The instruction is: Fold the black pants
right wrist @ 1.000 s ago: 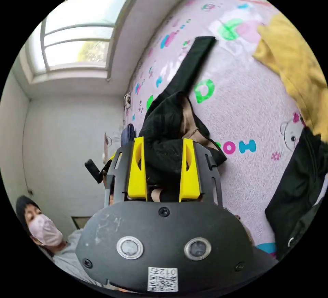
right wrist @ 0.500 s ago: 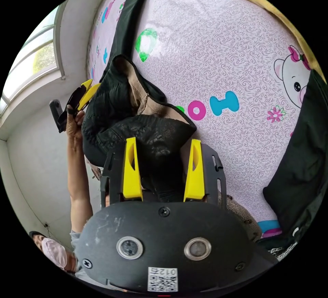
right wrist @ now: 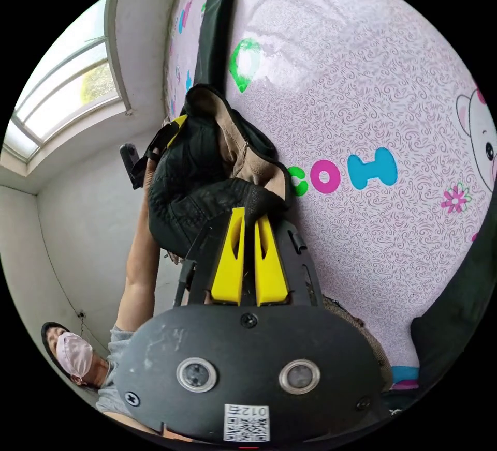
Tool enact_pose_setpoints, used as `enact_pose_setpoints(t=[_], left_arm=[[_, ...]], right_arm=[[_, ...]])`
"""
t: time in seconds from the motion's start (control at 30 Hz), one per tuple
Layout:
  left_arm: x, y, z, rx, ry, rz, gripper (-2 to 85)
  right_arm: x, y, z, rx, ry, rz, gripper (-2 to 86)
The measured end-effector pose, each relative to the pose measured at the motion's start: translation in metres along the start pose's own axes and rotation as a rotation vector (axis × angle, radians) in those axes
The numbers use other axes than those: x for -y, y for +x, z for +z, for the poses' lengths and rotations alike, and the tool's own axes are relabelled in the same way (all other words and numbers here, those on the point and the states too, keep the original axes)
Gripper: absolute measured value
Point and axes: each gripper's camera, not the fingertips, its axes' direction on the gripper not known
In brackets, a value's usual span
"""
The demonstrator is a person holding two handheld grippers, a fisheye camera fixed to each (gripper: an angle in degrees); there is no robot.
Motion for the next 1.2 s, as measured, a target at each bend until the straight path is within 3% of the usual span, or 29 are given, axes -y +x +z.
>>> enact_pose_setpoints(t=[0.23,0.5,0.77,0.87,1.0,1.2], left_arm=[[-0.091,-0.030,-0.106,-0.206,0.325,-0.122,1.6],[-0.216,-0.004,-0.263,-0.443,0.725,0.023,1.3],[-0.326,0.076,-0.447,-0.249,1.003,0.229,1.8],[-0.369,0.112,-0.503,-0.235,1.140,0.285,1.8],[-0.418,0.165,-0.558,-0.225,1.273,0.353,1.7],[-0.456,0.244,-0.586,-0.085,1.256,0.426,1.6]], right_arm=[[-0.043,0.014,0.034,0.127,0.198,-0.231,0.1],[-0.138,-0.110,0.119,0.084,0.357,-0.763,-0.1],[-0.284,-0.377,0.243,-0.175,0.452,-1.320,-0.2],[-0.335,-0.458,0.279,-0.238,0.523,-1.423,-0.2],[-0.376,-0.541,0.320,-0.364,0.606,-1.488,-0.3],[-0.412,-0.612,0.403,-0.595,0.798,-1.462,-0.2]])
